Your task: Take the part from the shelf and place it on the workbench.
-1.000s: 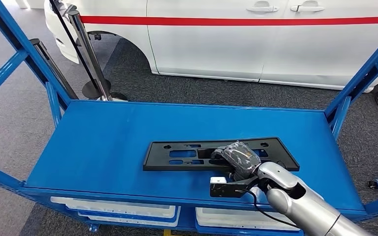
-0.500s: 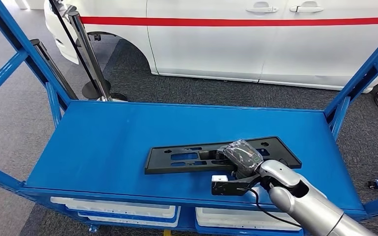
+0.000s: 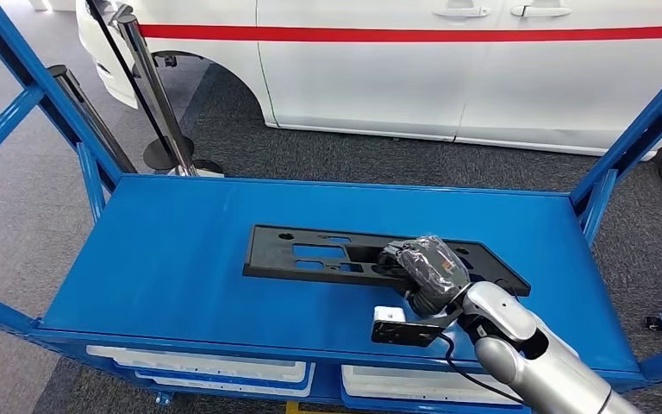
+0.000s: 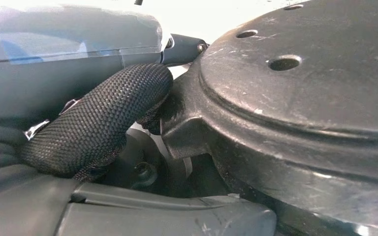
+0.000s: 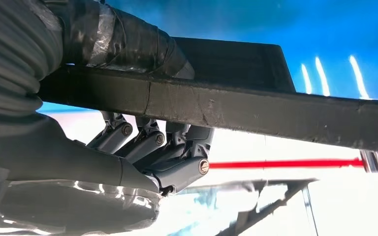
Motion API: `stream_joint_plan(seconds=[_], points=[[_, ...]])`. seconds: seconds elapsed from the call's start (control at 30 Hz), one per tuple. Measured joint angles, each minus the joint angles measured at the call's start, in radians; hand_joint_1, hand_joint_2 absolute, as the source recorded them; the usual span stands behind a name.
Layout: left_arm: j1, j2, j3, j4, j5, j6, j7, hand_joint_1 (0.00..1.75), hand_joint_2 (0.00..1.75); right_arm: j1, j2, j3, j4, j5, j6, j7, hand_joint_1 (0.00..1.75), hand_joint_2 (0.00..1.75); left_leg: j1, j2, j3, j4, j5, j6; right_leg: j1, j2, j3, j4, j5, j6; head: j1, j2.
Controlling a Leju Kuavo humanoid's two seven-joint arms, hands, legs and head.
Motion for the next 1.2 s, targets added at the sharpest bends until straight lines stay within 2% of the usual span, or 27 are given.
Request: stream_joint_plan(seconds=[0.17, 0.23, 0.27, 0.33, 0.4, 0.43, 0.47, 0.5, 0.57, 0.6, 0.63, 0.73, 0.77, 0.8, 0.83, 0.9, 0.93, 0.97, 1.0, 1.07, 1.1, 1.13, 1.2], points=[[0.0, -0.002, 0.0, 0.003, 0.0, 0.001, -0.001, 0.0, 1.75, 0.044, 0.008, -0.066, -0.064, 0.045, -0.062, -0.005, 1.75, 1.75, -0.002, -0.002, -0.003, 0.002, 0.0, 0.002, -0.001, -0.001, -0.002, -0.004, 0.004, 0.004, 0.0, 0.0], [0.0, -0.003, 0.0, 0.005, 0.0, 0.002, -0.001, 0.0, 1.75, 0.06, 0.012, -0.085, -0.087, 0.069, -0.089, -0.005, 1.75, 1.75, 0.003, 0.0, -0.002, -0.006, 0.009, 0.009, -0.002, 0.0, -0.002, -0.005, 0.005, 0.01, 0.0, 0.0], [0.001, -0.003, 0.0, 0.006, 0.001, 0.002, 0.0, 0.0, 1.75, 0.067, 0.013, -0.093, -0.097, 0.082, -0.103, -0.005, 1.75, 1.75, 0.008, 0.002, -0.002, -0.014, 0.016, 0.013, -0.001, 0.0, -0.006, 0.006, -0.006, 0.012, 0.0, 0.0], [0.001, -0.005, 0.0, 0.006, 0.001, 0.002, 0.0, 0.0, 1.75, 0.079, 0.014, -0.108, -0.114, 0.104, -0.128, -0.005, 1.75, 1.75, 0.017, 0.005, -0.004, -0.026, 0.027, 0.019, 0.0, -0.001, -0.039, 0.081, -0.056, 0.015, 0.001, 0.0], [0.002, -0.006, 0.0, 0.006, 0.002, 0.002, 0.0, 0.0, 1.75, 0.09, 0.015, -0.117, -0.127, 0.119, -0.143, -0.005, 1.75, 1.75, 0.018, 0.005, -0.009, -0.025, 0.03, 0.02, 0.001, -0.001, -0.096, 0.205, -0.109, 0.02, 0.001, 0.0], [0.002, -0.007, 0.0, 0.006, 0.002, 0.002, 0.001, 0.0, 1.75, 0.096, 0.015, -0.119, -0.131, 0.123, -0.147, -0.005, 1.75, 1.75, 0.018, 0.005, -0.011, -0.023, 0.03, 0.02, 0.0, -0.001, -0.117, 0.249, -0.116, 0.022, 0.001, 0.0], [0.001, -0.007, 0.0, 0.006, 0.002, 0.001, 0.003, 0.0, 1.75, 0.101, 0.015, -0.12, -0.135, 0.125, -0.147, -0.006, 1.75, 1.75, 0.019, 0.004, -0.011, -0.02, 0.03, 0.018, -0.001, -0.001, -0.124, 0.26, -0.103, 0.024, 0.001, 0.0], [0.0, -0.008, 0.0, 0.006, 0.003, 0.0, 0.007, 0.0, 1.75, 0.104, 0.015, -0.122, -0.14, 0.126, -0.147, -0.006, 1.75, 1.75, 0.022, 0.003, -0.012, -0.015, 0.028, 0.016, -0.002, -0.002, -0.113, 0.23, -0.069, 0.026, 0.001, 0.0], [-0.002, -0.007, 0.0, 0.006, 0.003, -0.004, 0.017, 0.0, 1.75, 0.105, 0.016, -0.127, -0.148, 0.127, -0.147, -0.008, 1.75, 1.75, 0.023, 0.0, -0.013, -0.005, 0.023, 0.006, -0.005, -0.002, -0.066, 0.114, 0.003, 0.032, 0.001, 0.0], [-0.003, -0.006, -0.001, 0.007, 0.003, -0.007, 0.023, 0.0, 1.75, 0.105, 0.017, -0.13, -0.152, 0.127, -0.146, -0.009, 1.75, 1.75, 0.021, -0.003, -0.016, 0.001, 0.022, -0.001, -0.005, -0.001, -0.047, 0.063, 0.022, 0.029, 0.002, 0.0], [-0.005, -0.005, -0.001, 0.008, 0.003, -0.009, 0.027, 0.0, 1.75, 0.105, 0.018, -0.132, -0.155, 0.127, -0.146, -0.01, 1.75, 1.75, 0.018, -0.005, -0.02, 0.005, 0.022, -0.008, -0.003, 0.0, -0.04, 0.038, 0.025, 0.023, 0.002, 0.0], [-0.007, -0.004, -0.002, 0.009, 0.004, -0.013, 0.038, 0.0, 1.75, 0.105, 0.019, -0.135, -0.163, 0.126, -0.144, -0.013, 1.75, 1.75, 0.014, -0.008, -0.033, 0.007, 0.03, -0.027, 0.0, -0.001, -0.051, 0.031, 0.028, -0.008, 0.003, 0.0], [-0.008, -0.004, -0.002, 0.009, 0.004, -0.013, 0.041, 0.0, 1.75, 0.105, 0.019, -0.135, -0.165, 0.126, -0.144, -0.014, 1.75, 1.75, 0.013, -0.008, -0.037, 0.014, 0.018, -0.031, 0.0, -0.004, -0.056, 0.029, 0.034, -0.018, 0.003, 0.0], [-0.008, -0.004, -0.002, 0.009, 0.004, -0.014, 0.043, 0.0, 1.75, 0.104, 0.02, -0.136, -0.168, 0.126, -0.143, -0.015, 1.75, 1.75, 0.012, -0.008, -0.042, 0.036, -0.007, -0.034, 0.0, -0.007, -0.062, 0.026, 0.041, -0.029, 0.002, 0.0], [-0.01, -0.004, -0.003, 0.009, 0.004, -0.014, 0.044, 0.0, 1.75, 0.103, 0.02, -0.136, -0.17, 0.125, -0.143, -0.015, 1.75, 1.75, 0.01, -0.008, -0.048, 0.077, -0.047, -0.036, 0.003, -0.009, -0.071, 0.024, 0.049, -0.039, 0.001, 0.0], [-0.013, -0.004, -0.004, 0.009, 0.004, -0.015, 0.046, 0.0, 1.75, 0.103, 0.02, -0.137, -0.173, 0.124, -0.141, -0.016, 1.75, 1.75, 0.0, -0.008, -0.056, 0.197, -0.138, -0.036, 0.016, -0.011, -0.094, 0.025, 0.064, -0.052, 0.0, 0.0], [-0.014, -0.005, -0.004, 0.01, 0.004, -0.015, 0.048, 0.0, 1.75, 0.103, 0.02, -0.137, -0.173, 0.124, -0.141, -0.016, 1.75, 1.75, -0.004, -0.008, -0.05, 0.246, -0.167, -0.033, 0.025, -0.011, -0.107, 0.026, 0.073, -0.056, 0.0, 0.0], [-0.016, -0.006, -0.005, 0.012, 0.004, -0.014, 0.051, 0.0, 1.75, 0.103, 0.02, -0.137, -0.173, 0.124, -0.14, -0.016, 1.75, 1.75, -0.008, -0.008, -0.03, 0.262, -0.178, -0.029, 0.033, -0.011, -0.121, 0.027, 0.082, -0.059, 0.0, 0.0], [-0.017, -0.007, -0.005, 0.015, 0.004, -0.014, 0.055, 0.0, 1.75, 0.103, 0.02, -0.138, -0.173, 0.124, -0.14, -0.016, 1.75, 1.75, -0.011, -0.007, 0.002, 0.241, -0.169, -0.024, 0.04, -0.01, -0.134, 0.029, 0.091, -0.061, 0.0, 0.0], [-0.017, -0.013, -0.006, 0.025, 0.005, -0.013, 0.066, 0.0, 1.75, 0.102, 0.02, -0.138, -0.174, 0.124, -0.139, -0.016, 1.75, 1.75, -0.012, -0.006, 0.086, 0.112, -0.116, -0.014, 0.051, -0.008, -0.157, 0.032, 0.11, -0.062, 0.001, 0.0], [-0.016, -0.016, -0.006, 0.029, 0.005, -0.013, 0.07, 0.0, 1.75, 0.101, 0.019, -0.139, -0.175, 0.123, -0.137, -0.017, 1.75, 1.75, -0.012, -0.006, 0.113, 0.051, -0.091, -0.011, 0.055, -0.008, -0.168, 0.035, 0.119, -0.061, 0.001, 0.0], [-0.015, -0.019, -0.006, 0.033, 0.005, -0.015, 0.073, 0.0, 1.75, 0.098, 0.019, -0.14, -0.176, 0.122, -0.134, -0.018, 1.75, 1.75, -0.011, -0.006, 0.123, 0.01, -0.076, -0.01, 0.059, -0.007, -0.18, 0.037, 0.131, -0.059, 0.001, 0.0], [-0.016, -0.024, -0.007, 0.039, 0.004, -0.023, 0.073, 0.0, 1.75, 0.093, 0.019, -0.141, -0.178, 0.12, -0.127, -0.019, 1.75, 1.75, -0.012, -0.008, 0.109, -0.008, -0.067, -0.008, 0.063, -0.007, -0.203, 0.039, 0.157, -0.056, 0.0, 0.0]])
